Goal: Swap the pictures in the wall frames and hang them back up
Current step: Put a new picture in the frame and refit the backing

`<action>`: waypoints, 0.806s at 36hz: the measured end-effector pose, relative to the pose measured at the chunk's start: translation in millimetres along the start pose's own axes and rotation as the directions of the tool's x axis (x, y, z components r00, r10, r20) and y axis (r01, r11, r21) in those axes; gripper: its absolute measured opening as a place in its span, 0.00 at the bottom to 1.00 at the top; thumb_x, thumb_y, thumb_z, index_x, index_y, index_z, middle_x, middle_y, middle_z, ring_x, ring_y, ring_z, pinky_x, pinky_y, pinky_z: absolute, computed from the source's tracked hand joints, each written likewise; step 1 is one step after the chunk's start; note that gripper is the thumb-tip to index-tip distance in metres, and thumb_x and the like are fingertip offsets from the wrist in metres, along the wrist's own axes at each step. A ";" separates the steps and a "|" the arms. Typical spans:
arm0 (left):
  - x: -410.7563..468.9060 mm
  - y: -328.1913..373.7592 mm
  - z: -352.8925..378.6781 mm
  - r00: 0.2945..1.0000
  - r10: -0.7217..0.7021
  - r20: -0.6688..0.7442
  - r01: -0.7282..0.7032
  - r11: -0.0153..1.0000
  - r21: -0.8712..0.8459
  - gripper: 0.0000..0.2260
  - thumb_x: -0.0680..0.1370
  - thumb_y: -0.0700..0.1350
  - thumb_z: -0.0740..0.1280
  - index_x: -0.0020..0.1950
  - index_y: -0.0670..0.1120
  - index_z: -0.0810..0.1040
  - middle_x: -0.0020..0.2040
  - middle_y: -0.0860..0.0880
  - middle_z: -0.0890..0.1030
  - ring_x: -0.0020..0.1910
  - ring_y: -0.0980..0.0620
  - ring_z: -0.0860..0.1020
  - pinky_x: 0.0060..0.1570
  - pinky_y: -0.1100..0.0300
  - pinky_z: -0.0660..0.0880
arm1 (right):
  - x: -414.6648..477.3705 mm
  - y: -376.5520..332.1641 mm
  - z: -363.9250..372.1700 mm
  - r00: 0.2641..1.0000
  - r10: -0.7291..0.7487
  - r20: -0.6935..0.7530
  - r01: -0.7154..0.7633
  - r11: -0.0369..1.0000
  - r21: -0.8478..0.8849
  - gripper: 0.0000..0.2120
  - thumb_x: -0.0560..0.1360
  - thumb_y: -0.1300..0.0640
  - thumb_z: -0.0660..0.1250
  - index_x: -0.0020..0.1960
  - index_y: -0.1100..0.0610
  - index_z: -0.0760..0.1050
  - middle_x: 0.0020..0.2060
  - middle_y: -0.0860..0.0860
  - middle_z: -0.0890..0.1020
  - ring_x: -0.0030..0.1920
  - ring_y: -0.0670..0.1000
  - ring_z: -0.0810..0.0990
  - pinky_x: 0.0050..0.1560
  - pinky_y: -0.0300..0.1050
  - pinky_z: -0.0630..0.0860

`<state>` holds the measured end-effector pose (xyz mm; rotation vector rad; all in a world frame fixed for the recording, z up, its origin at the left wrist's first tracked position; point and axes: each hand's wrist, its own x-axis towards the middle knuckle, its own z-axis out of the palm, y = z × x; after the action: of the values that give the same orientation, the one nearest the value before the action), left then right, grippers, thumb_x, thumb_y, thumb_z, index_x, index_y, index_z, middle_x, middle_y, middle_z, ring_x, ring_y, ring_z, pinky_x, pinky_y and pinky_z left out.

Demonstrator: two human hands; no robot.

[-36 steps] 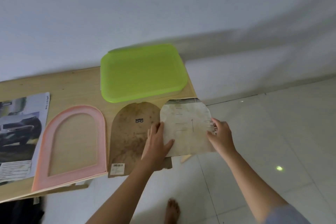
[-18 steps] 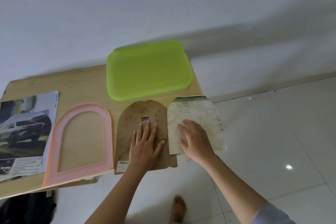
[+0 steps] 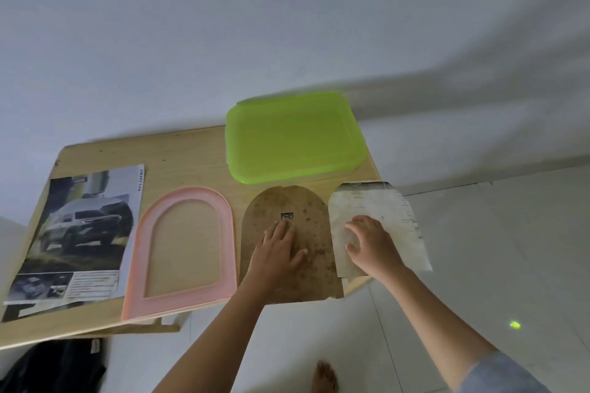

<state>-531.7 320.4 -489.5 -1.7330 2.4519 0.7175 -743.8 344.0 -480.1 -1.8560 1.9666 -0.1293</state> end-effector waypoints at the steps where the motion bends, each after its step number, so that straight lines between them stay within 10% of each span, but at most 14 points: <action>1: -3.1 -6.5 -6.2 1.000 -0.005 -0.026 0.005 1.000 -0.024 0.29 0.80 0.58 0.53 0.76 0.47 0.52 0.77 0.49 0.51 0.76 0.48 0.49 0.72 0.51 0.53 | 1.6 -8.8 -1.0 1.000 0.006 -0.006 -0.006 1.000 0.019 0.21 0.76 0.56 0.61 0.68 0.54 0.66 0.68 0.50 0.66 0.70 0.51 0.62 0.67 0.46 0.64; 15: -100.9 -244.5 -87.2 0.897 -0.287 -0.336 0.253 0.957 -0.144 0.26 0.79 0.58 0.53 0.73 0.44 0.62 0.73 0.46 0.63 0.74 0.48 0.58 0.70 0.52 0.59 | 54.9 -272.9 38.3 0.982 -0.175 -0.064 0.187 0.929 0.321 0.18 0.76 0.62 0.62 0.65 0.58 0.70 0.60 0.53 0.76 0.60 0.50 0.75 0.59 0.38 0.68; 19: -133.0 -321.2 -83.8 0.865 -0.399 -0.304 0.359 0.916 -0.178 0.29 0.78 0.60 0.54 0.75 0.46 0.57 0.76 0.46 0.57 0.76 0.48 0.50 0.69 0.46 0.61 | 77.8 -345.4 73.4 0.974 -0.224 0.026 0.201 0.918 0.342 0.15 0.77 0.59 0.61 0.64 0.54 0.71 0.59 0.50 0.76 0.41 0.39 0.74 0.41 0.30 0.69; 23: -154.6 -373.9 -72.0 0.873 -0.417 -0.253 0.378 0.906 -0.187 0.45 0.66 0.75 0.34 0.77 0.50 0.47 0.77 0.50 0.46 0.76 0.50 0.40 0.71 0.49 0.50 | 95.9 -400.0 105.5 0.958 -0.258 0.126 0.192 0.903 0.385 0.21 0.77 0.58 0.61 0.70 0.55 0.64 0.67 0.52 0.70 0.62 0.49 0.72 0.62 0.42 0.69; 29: -167.9 -401.3 -58.8 0.905 -0.380 -0.193 0.361 0.924 -0.125 0.39 0.68 0.73 0.34 0.74 0.54 0.35 0.74 0.52 0.32 0.73 0.52 0.31 0.68 0.57 0.32 | 123.2 -438.5 142.9 0.951 -0.231 0.207 0.169 0.946 0.278 0.27 0.78 0.57 0.58 0.75 0.55 0.53 0.73 0.51 0.58 0.73 0.52 0.56 0.70 0.46 0.58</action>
<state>-94.3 339.1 -521.8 -2.3329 2.1271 0.6286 -284.8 212.8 -483.6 -1.8043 1.5195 -0.2036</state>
